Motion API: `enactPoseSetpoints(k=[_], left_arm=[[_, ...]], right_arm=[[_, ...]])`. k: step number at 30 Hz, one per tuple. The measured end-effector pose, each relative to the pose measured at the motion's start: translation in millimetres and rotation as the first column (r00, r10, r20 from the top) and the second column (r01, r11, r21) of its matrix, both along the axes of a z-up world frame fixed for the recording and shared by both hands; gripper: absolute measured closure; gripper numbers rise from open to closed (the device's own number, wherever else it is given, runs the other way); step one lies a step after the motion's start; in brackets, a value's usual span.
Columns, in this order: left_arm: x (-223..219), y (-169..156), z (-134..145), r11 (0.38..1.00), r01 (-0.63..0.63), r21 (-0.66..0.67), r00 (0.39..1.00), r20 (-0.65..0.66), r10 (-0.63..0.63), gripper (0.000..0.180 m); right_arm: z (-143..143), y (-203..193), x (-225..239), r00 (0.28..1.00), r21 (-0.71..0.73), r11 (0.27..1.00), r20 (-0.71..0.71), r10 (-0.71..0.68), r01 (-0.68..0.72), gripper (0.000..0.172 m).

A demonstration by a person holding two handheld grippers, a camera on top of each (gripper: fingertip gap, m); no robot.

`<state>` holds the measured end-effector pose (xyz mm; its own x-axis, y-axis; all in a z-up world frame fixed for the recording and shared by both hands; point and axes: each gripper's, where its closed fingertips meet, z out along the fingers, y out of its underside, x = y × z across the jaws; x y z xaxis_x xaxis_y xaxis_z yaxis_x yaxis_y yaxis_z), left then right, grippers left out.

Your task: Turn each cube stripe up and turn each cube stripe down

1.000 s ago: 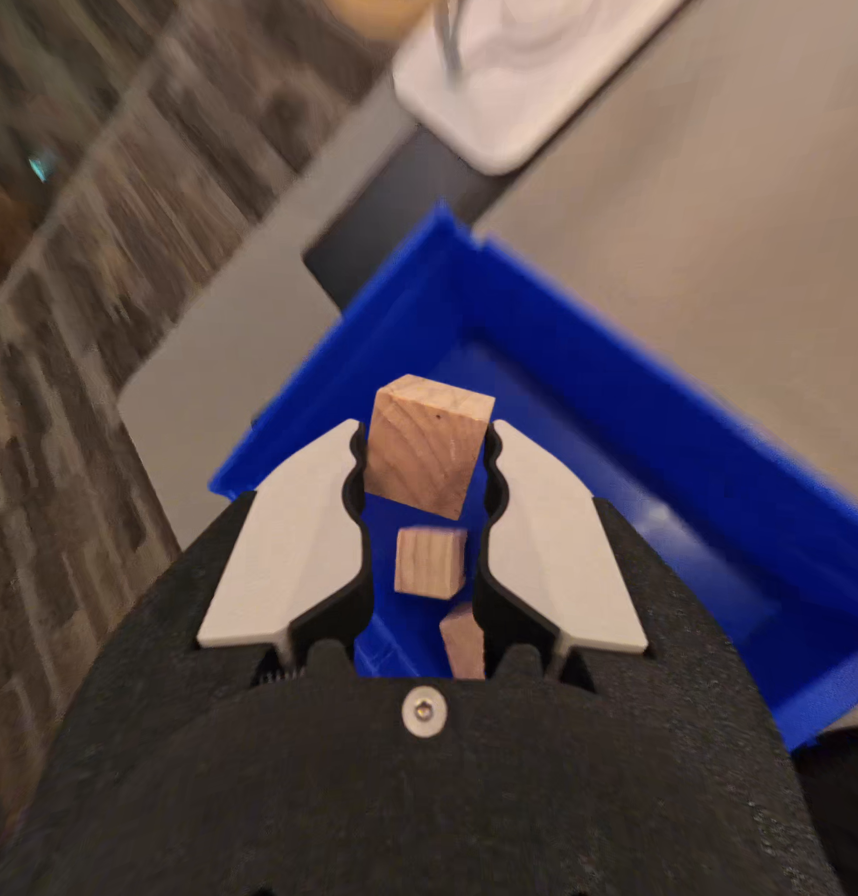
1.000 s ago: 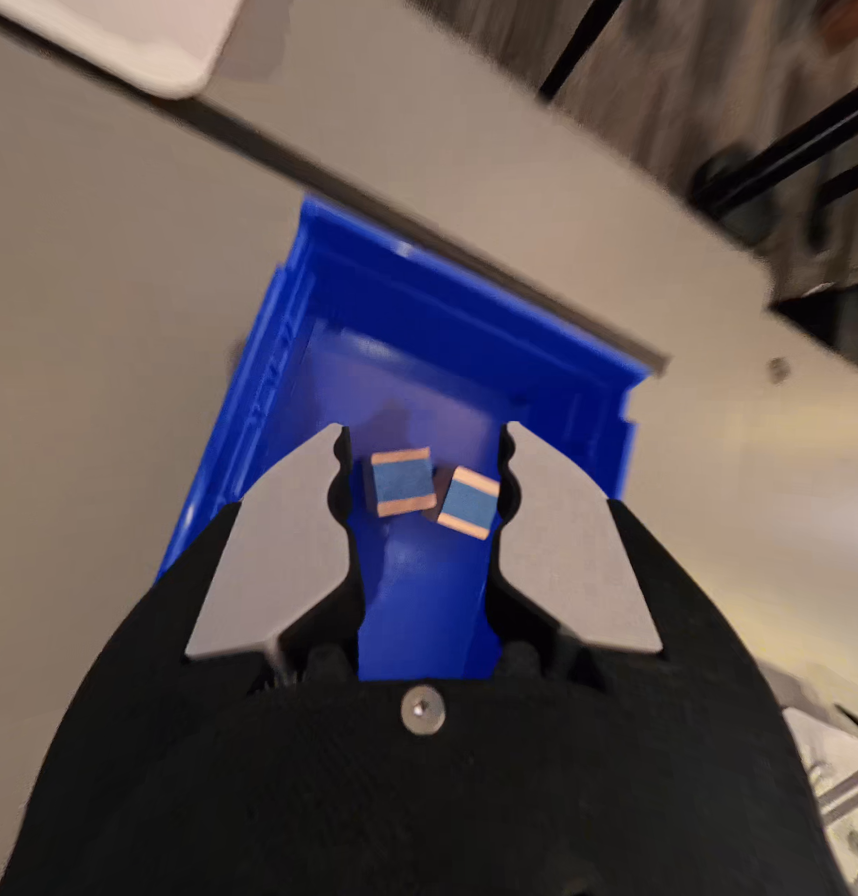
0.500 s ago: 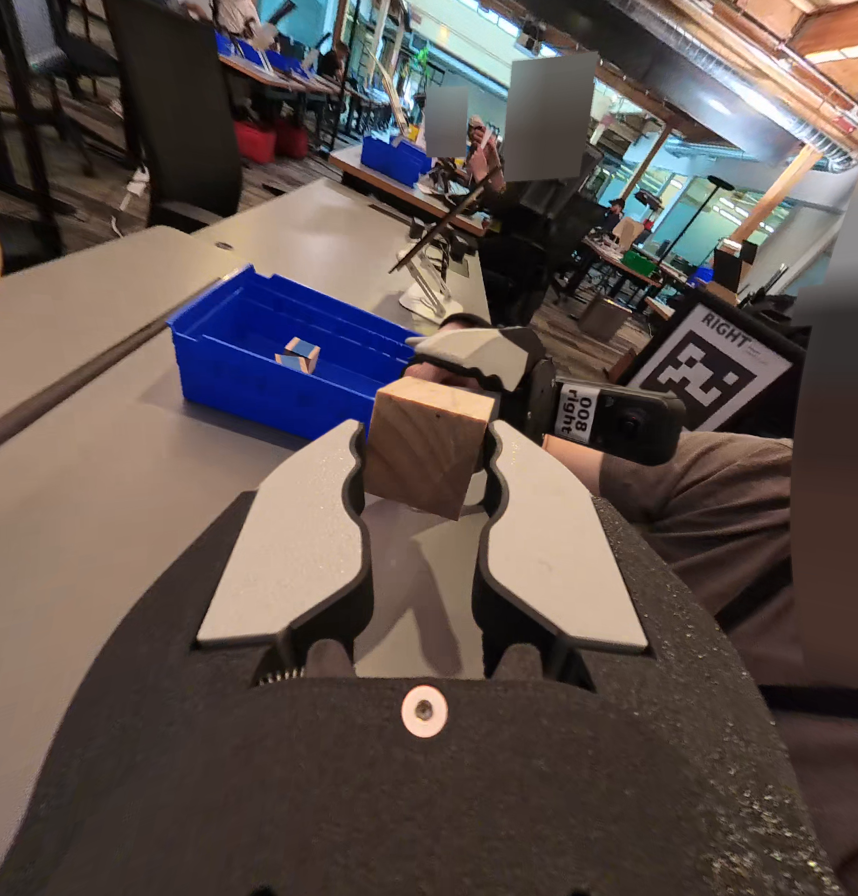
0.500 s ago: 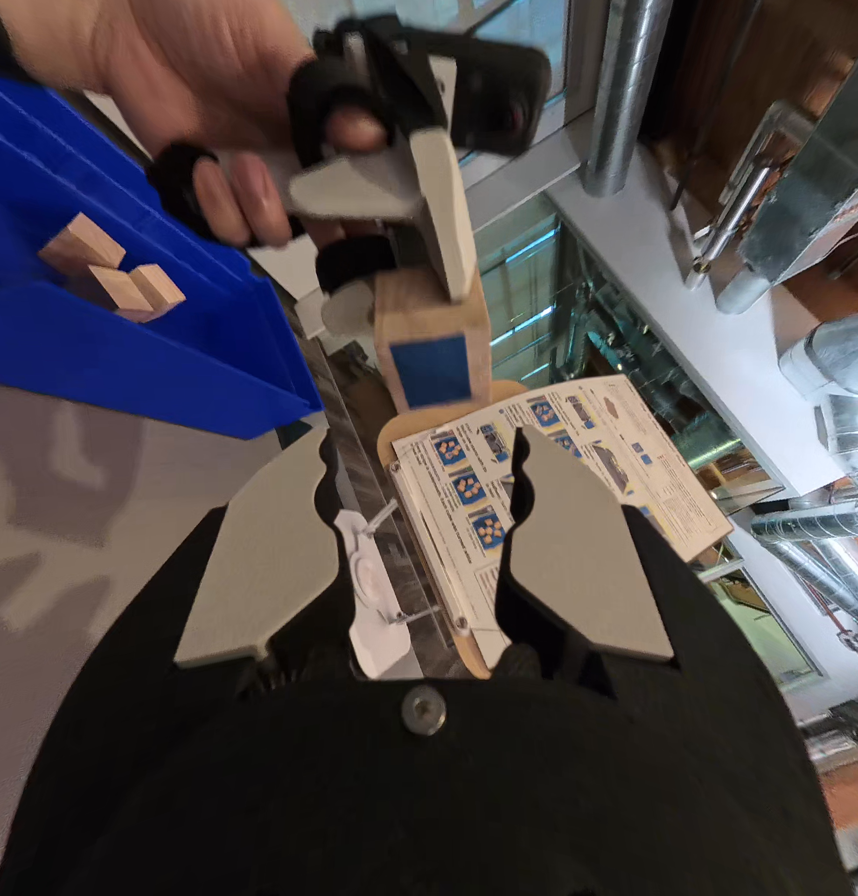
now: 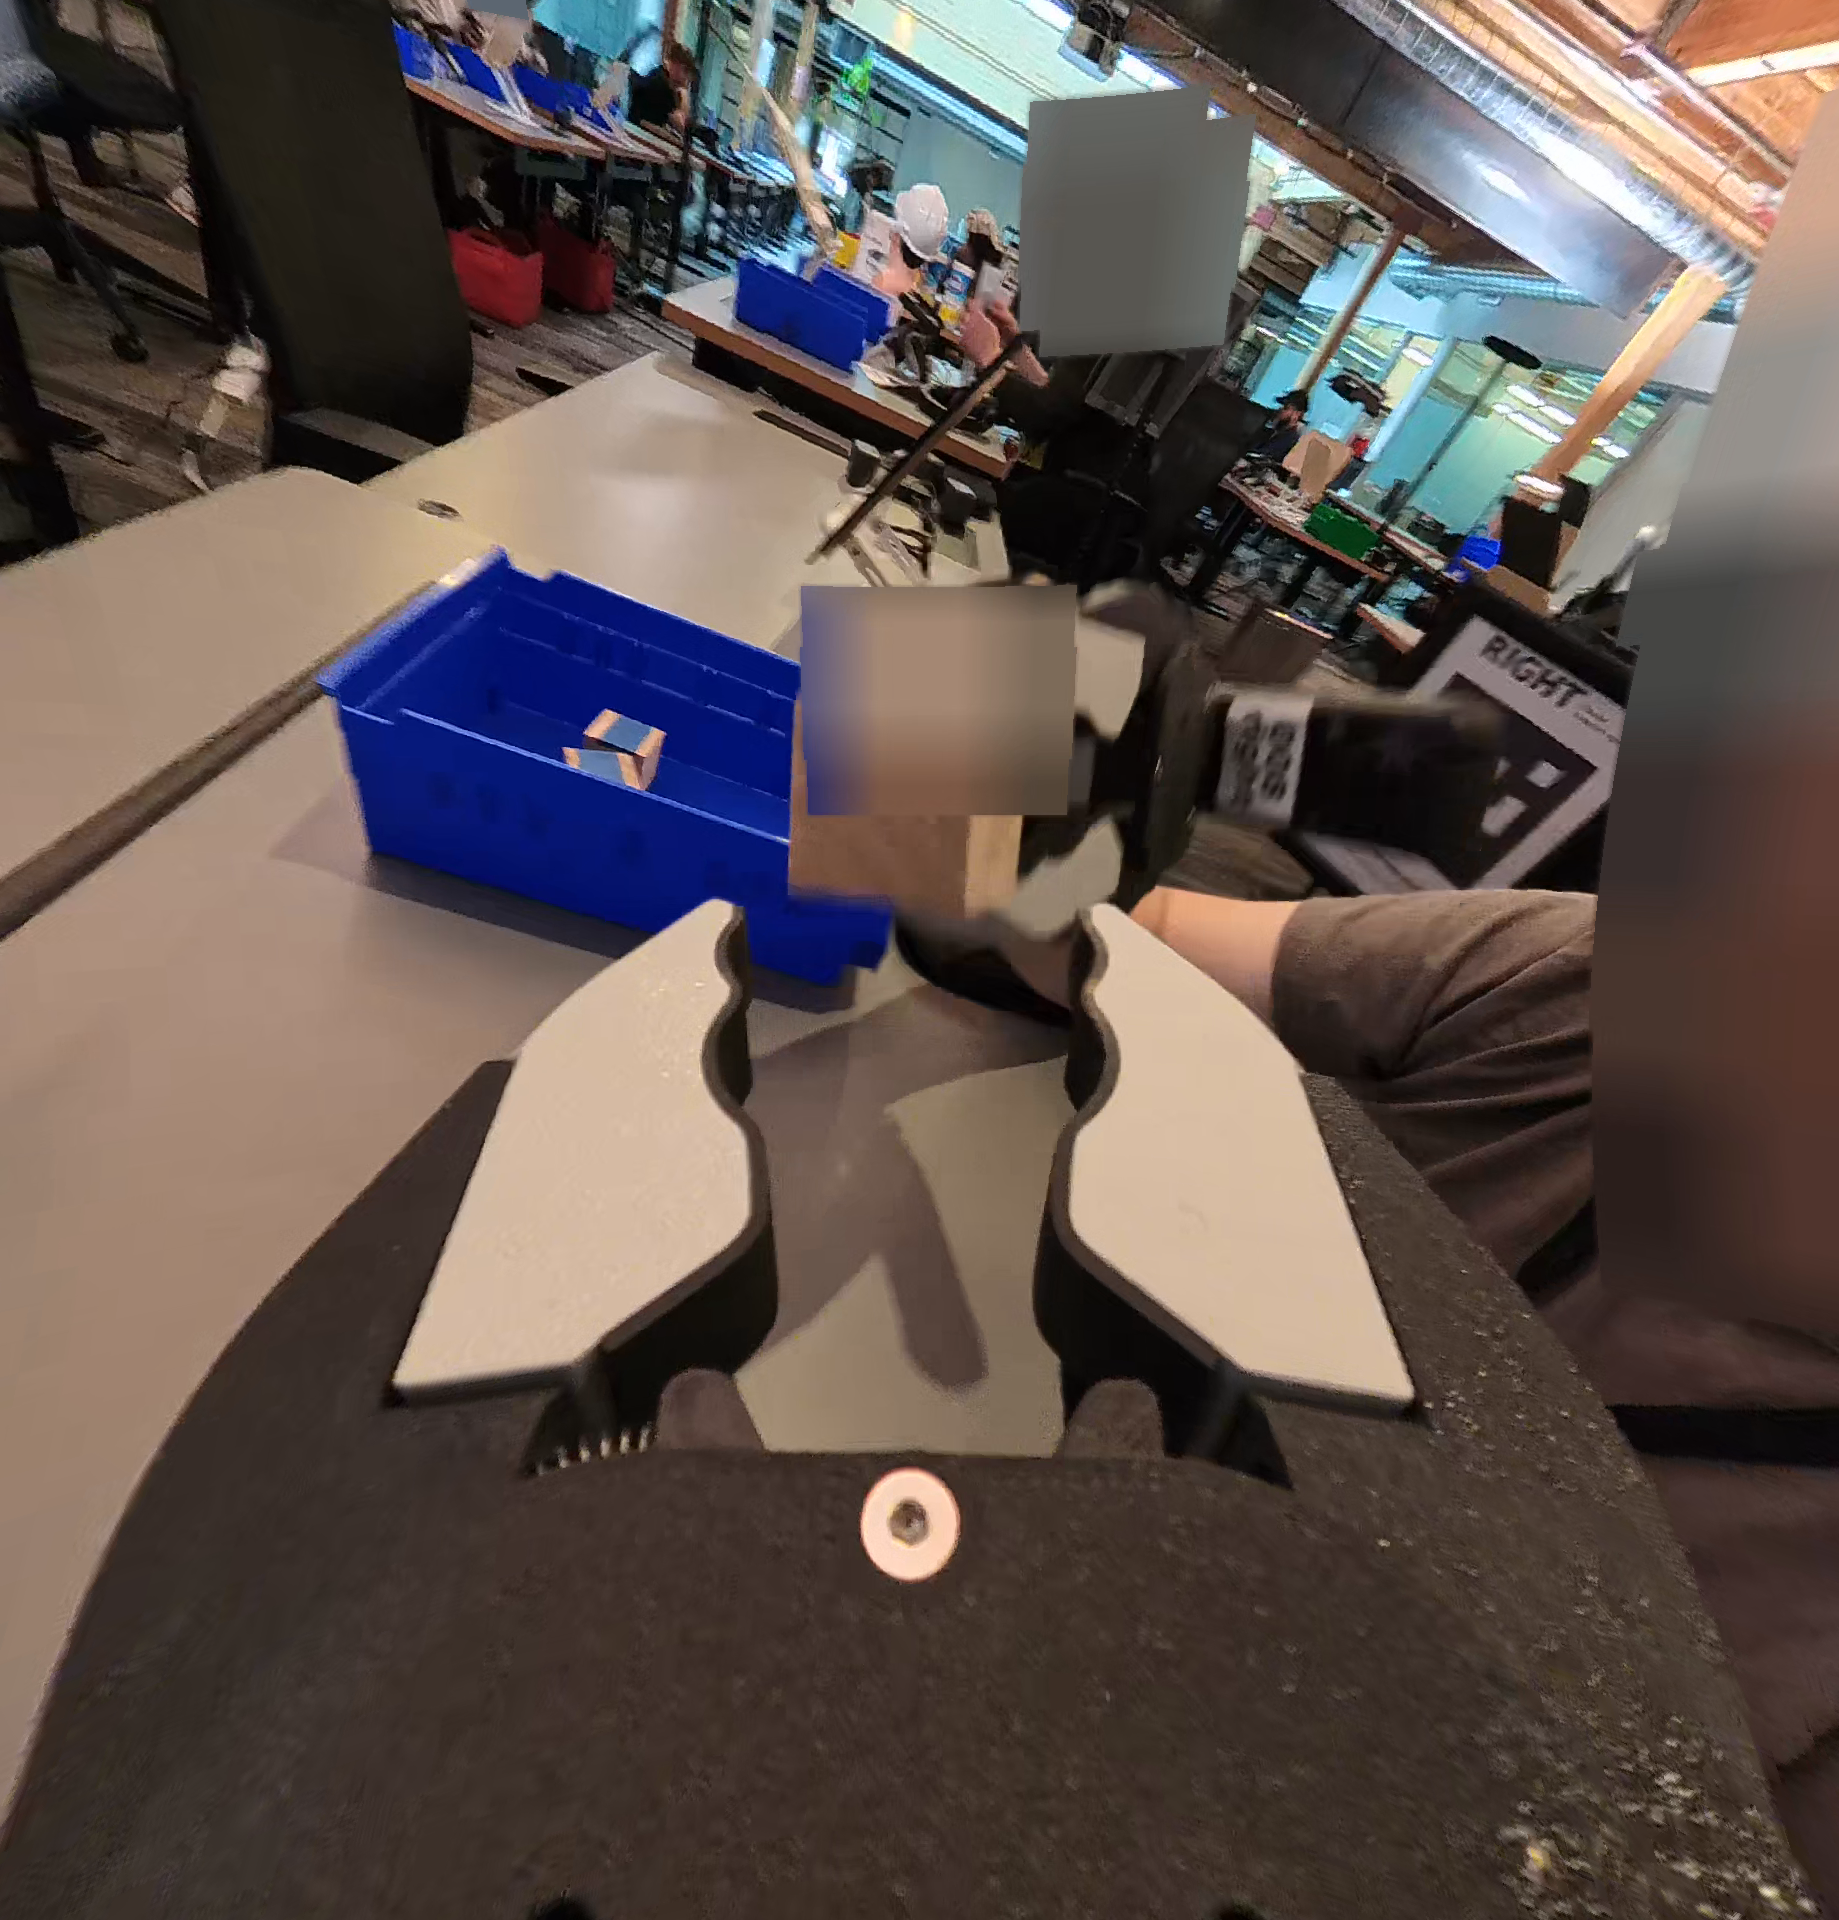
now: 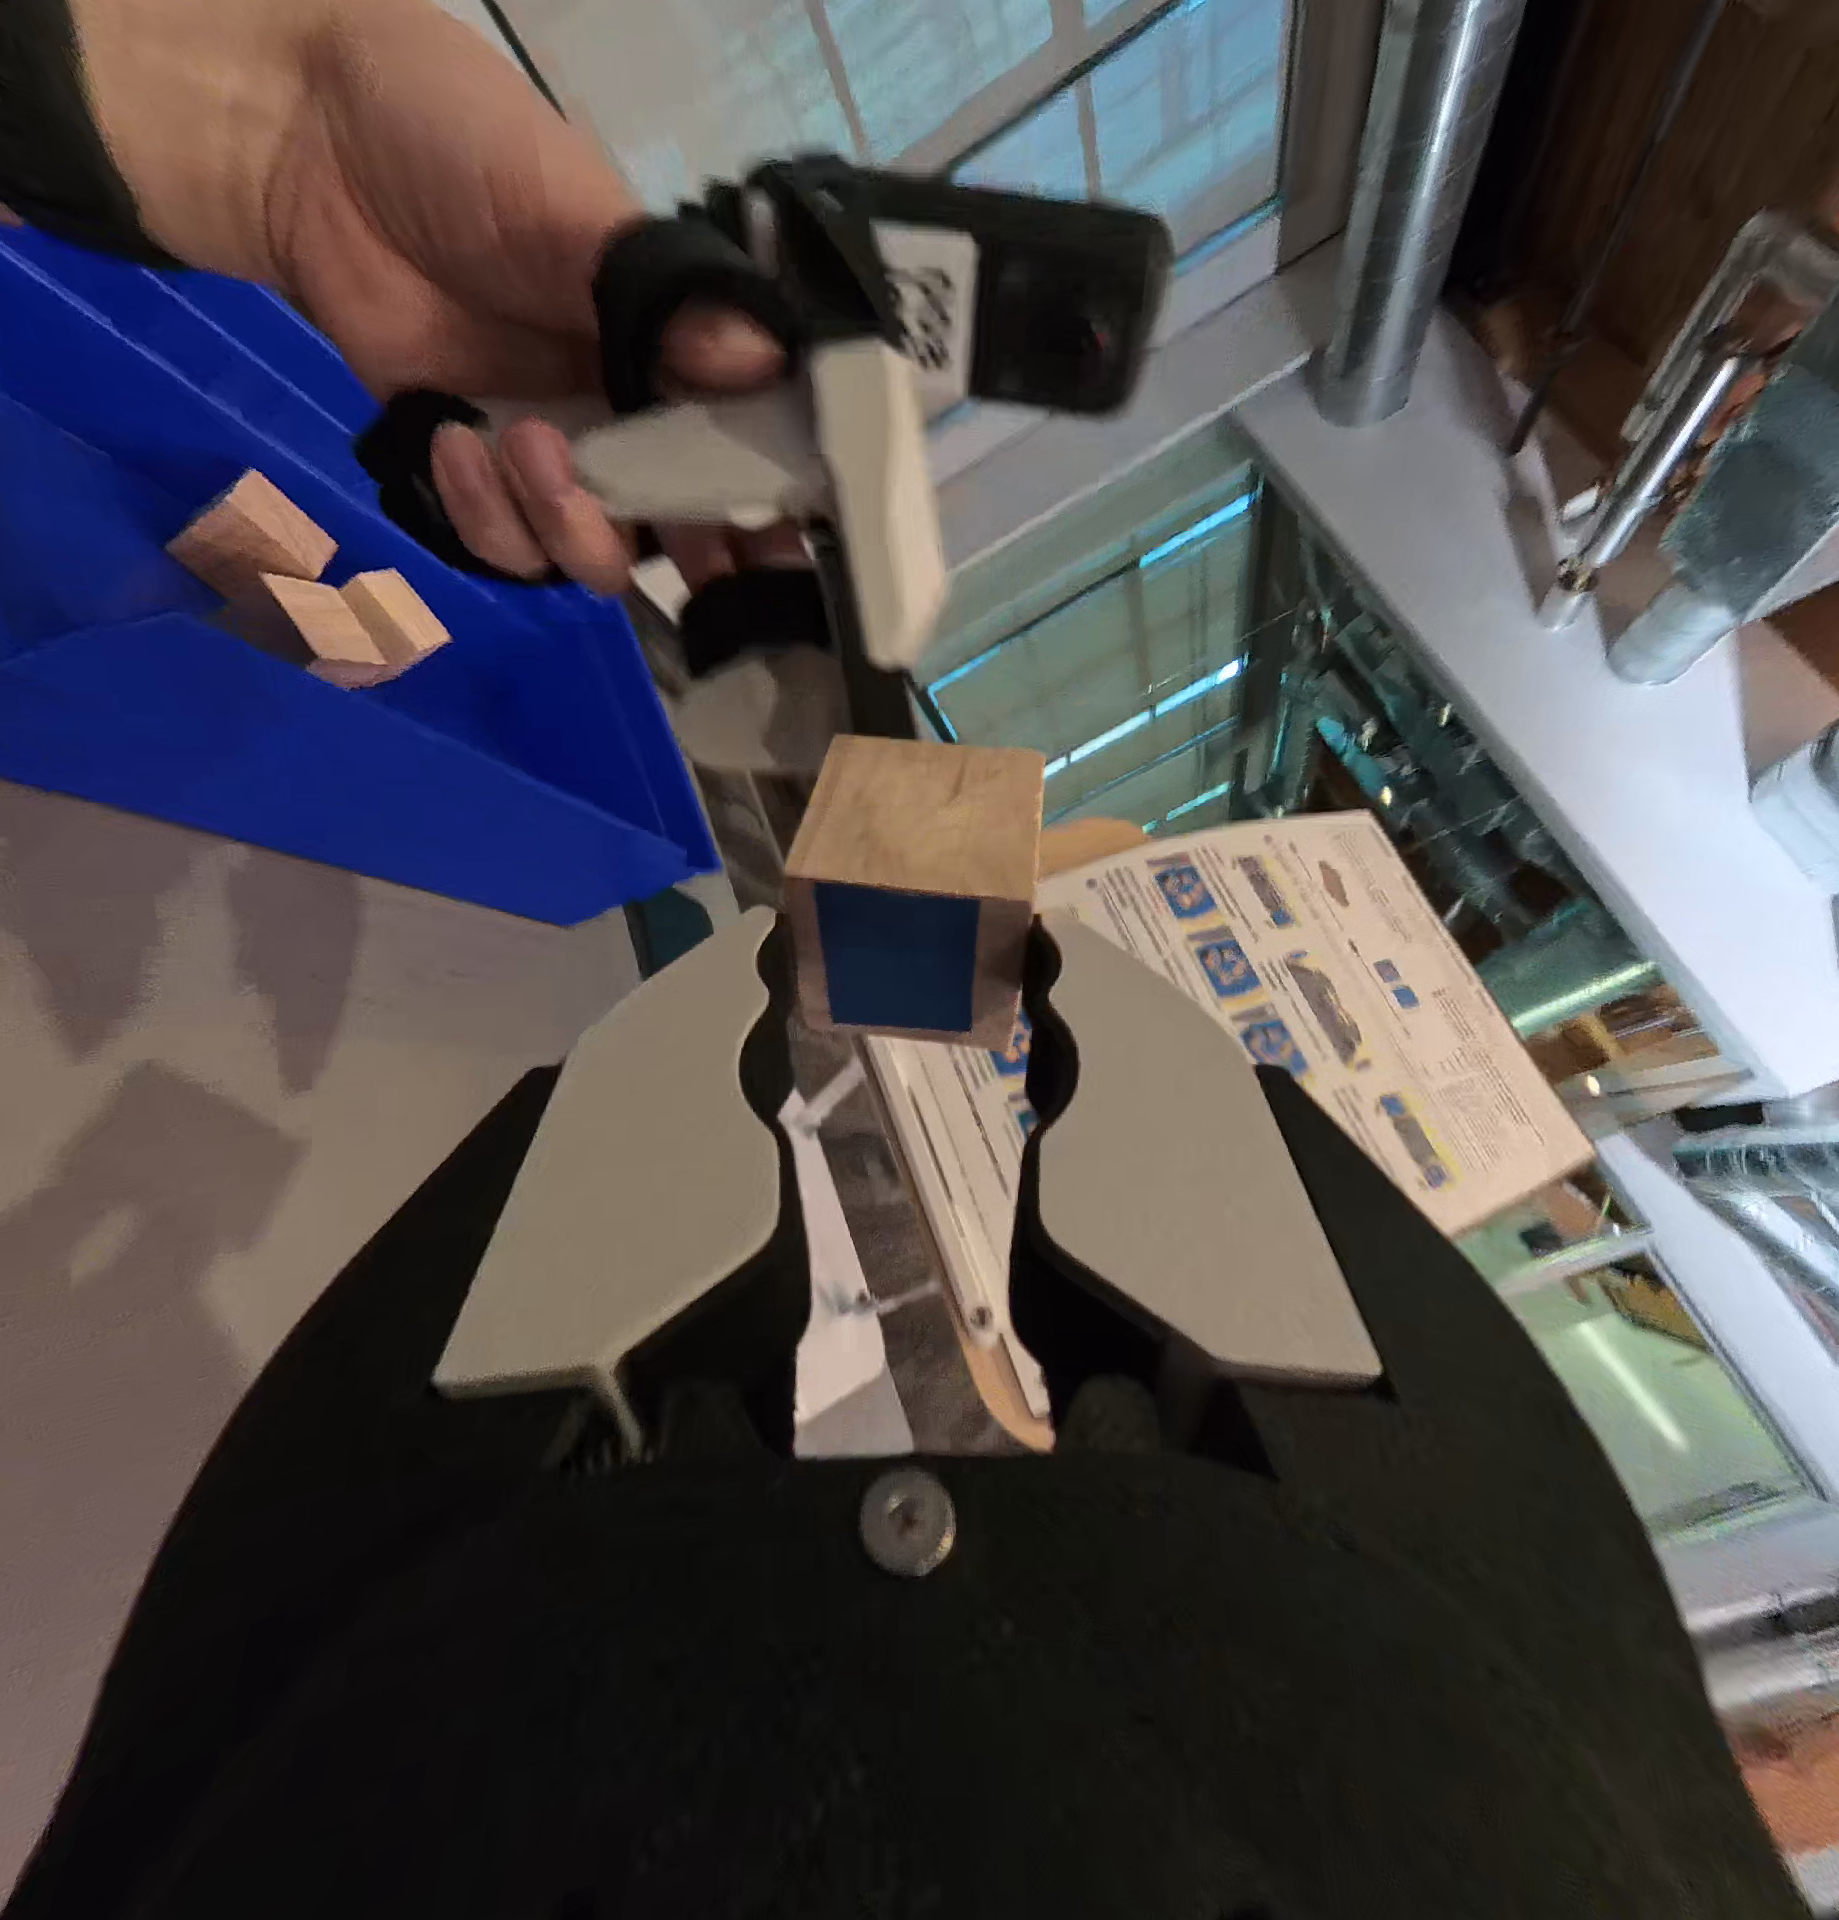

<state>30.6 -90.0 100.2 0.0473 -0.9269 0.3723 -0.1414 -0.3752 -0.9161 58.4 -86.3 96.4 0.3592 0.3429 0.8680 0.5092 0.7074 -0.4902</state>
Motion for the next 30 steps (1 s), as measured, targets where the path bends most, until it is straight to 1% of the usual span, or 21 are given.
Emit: enactPoseSetpoints(k=[2,3,4,5,6,7,8,9,10,11,12,13,15,16,19,21,24,26,28,30], left_arm=[[-13.9,5.5,9.9,0.997,-0.06,0.048,0.998,0.015,0.059,0.124],[-20.4,6.9,14.6,0.994,-0.084,0.066,0.996,0.023,0.083,0.126],[-26.1,7.2,18.0,0.991,-0.103,0.082,0.995,0.023,0.101,0.128],[-31.0,7.3,19.6,0.988,-0.117,0.096,0.993,0.013,0.117,0.129],[-35.4,7.8,19.2,0.985,-0.133,0.11,0.991,-0.008,0.135,0.129],[-39.3,9.3,17.4,0.98,-0.152,0.125,0.987,-0.034,0.158,0.129],[-43.1,11.5,14.8,0.975,-0.174,0.139,0.981,-0.061,0.184,0.129],[-46.9,14.0,11.4,0.97,-0.195,0.148,0.974,-0.091,0.209,0.13],[-50.3,16.2,8.8,0.965,-0.211,0.154,0.967,-0.115,0.229,0.13],[-53.3,18.0,7.9,0.962,-0.222,0.159,0.962,-0.123,0.243,0.13],[-56.1,20.0,8.3,0.959,-0.235,0.158,0.959,-0.122,0.255,0.131],[-58.7,22.0,9.4,0.957,-0.247,0.153,0.957,-0.116,0.265,0.131],[-64.9,26.3,8.8,0.953,-0.268,0.138,0.951,-0.119,0.285,0.131],[-69.0,29.2,7.2,0.949,-0.284,0.136,0.945,-0.129,0.302,0.131],[-84.0,38.3,2.0,0.926,-0.342,0.161,0.914,-0.174,0.367,0.131],[-94.0,39.9,-3.1,0.919,-0.356,0.172,0.897,-0.213,0.388,0.132],[-115.9,43.6,-22.4,0.908,-0.395,0.144,0.847,-0.326,0.42,0.137],[-137.4,47.4,-43.4,0.893,-0.426,0.144,0.778,-0.445,0.443,0.137],[-161.2,51.2,-63.8,0.876,-0.451,0.172,0.69,-0.555,0.465,0.136],[-186.1,54.7,-84.0,0.858,-0.469,0.207,0.588,-0.652,0.479,0.136]], right_arm=[[20.8,18.9,37.3,0.995,-0.106,0.99,-0.016,-0.101,0.099,0.129],[29.4,31.7,63.3,0.985,-0.21,0.966,-0.042,-0.166,0.154,0.129],[31.1,45.5,91.9,0.97,-0.359,0.911,-0.06,-0.237,0.201,0.129],[26.2,58.7,121.6,0.948,-0.523,0.822,-0.076,-0.309,0.226,0.129],[14.1,69.9,150.1,0.923,-0.684,0.694,-0.08,-0.377,0.225,0.129],[-4.5,78.6,175.9,0.894,-0.822,0.532,-0.066,-0.443,0.203,0.129],[-27.4,84.4,197.3,0.871,-0.918,0.356,-0.026,-0.49,0.173,0.129],[-51.5,88.8,213.8,0.859,-0.966,0.207,0.026,-0.511,0.153,0.129],[-76.7,92.9,227.1,0.853,-0.984,0.086,0.092,-0.513,0.158,0.129],[-102.0,97.2,238.0,0.845,-0.982,-0.015,0.171,-0.507,0.189,0.129],[-126.0,100.7,245.2,0.837,-0.969,-0.102,0.245,-0.488,0.225,0.129],[-146.9,103.6,247.2,0.835,-0.954,-0.17,0.299,-0.461,0.248,0.129],[-180.4,109.4,245.7,0.822,-0.919,-0.278,0.38,-0.425,0.281,0.128],[-193.5,111.0,244.9,0.808,-0.897,-0.316,0.422,-0.41,0.308,0.128],[-218.4,114.1,241.8,0.771,-0.85,-0.368,0.509,-0.383,0.378,0.128],[-226.4,120.9,243.9,0.736,-0.834,-0.37,0.541,-0.408,0.409,0.128],[-230.3,128.6,241.5,0.723,-0.837,-0.351,0.542,-0.428,0.42,0.128],[-230.5,130.9,241.3,0.717,-0.836,-0.338,0.546,-0.433,0.432,0.128],[-230.6,134.5,240.8,0.716,-0.838,-0.317,0.545,-0.437,0.445,0.128],[-229.1,138.4,242.1,0.706,-0.837,-0.303,0.547,-0.449,0.456,0.128]])
